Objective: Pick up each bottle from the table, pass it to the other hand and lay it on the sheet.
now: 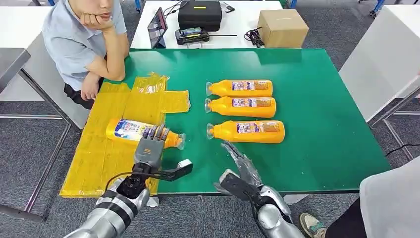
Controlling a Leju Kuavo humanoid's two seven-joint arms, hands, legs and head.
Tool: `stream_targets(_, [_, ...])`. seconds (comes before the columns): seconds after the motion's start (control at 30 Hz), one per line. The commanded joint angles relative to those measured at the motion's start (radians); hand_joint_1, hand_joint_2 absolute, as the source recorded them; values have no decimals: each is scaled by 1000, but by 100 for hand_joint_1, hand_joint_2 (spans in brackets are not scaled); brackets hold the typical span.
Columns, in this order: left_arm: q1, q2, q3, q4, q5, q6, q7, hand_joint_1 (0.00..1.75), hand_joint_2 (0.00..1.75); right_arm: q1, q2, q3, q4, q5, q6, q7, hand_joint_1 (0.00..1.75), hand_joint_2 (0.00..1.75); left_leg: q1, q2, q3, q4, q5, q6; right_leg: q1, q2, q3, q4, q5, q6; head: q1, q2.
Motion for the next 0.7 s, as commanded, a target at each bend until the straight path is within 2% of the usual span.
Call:
stream_targets(0.03, [216, 20, -17, -401, 46, 80, -66, 0, 175, 83, -36, -31, -150, 265, -211, 24, 0, 175, 1, 1, 1, 1, -2, -2, 1, 1, 1, 0, -2, -2, 0, 0])
stream_targets(0.1, [270, 15, -1, -487, 130, 132, -133, 0, 175, 103, -60, -24, -196, 375, -276, 54, 0, 175, 1, 1, -1, 1, -2, -1, 1, 1, -1, 0, -1, -2, 0, 0])
stream_targets(0.2, [340, 12, 23, -580, 132, 198, -162, 0, 175, 127, -89, -35, -236, 442, -307, 87, 0, 175, 1, 1, -1, 1, -2, -1, 1, 1, -1, 0, -2, -2, 0, 0])
stream_targets(0.37, [360, 12, 26, -601, 129, 203, -165, 0, 175, 135, -96, -40, -245, 440, -307, 86, 0, 175, 1, 1, -1, 1, -3, -2, 1, 1, -2, 0, -1, -2, 0, 0])
stream_targets(0.57, [501, -79, 102, -795, 247, 224, -387, 0, 175, 153, -157, -87, -222, 615, -401, 173, 0, 175, 1, 1, -2, 1, -3, -1, 1, 0, -2, 0, -1, -2, 0, 0])
stream_targets(0.63, [512, -127, 128, -759, 448, 224, -546, 0, 175, 120, -184, -119, -160, 636, -398, 194, 0, 175, 1, 1, -1, 1, -3, -1, 1, 0, -1, -1, -2, -1, 0, 0])
stream_targets(0.7, [509, -134, 111, -757, 617, 224, -635, 0, 175, 80, -197, -141, -92, 641, -386, 194, 0, 175, 1, 2, 0, 0, -3, -1, 1, 1, 0, -2, -1, -1, 0, 0])
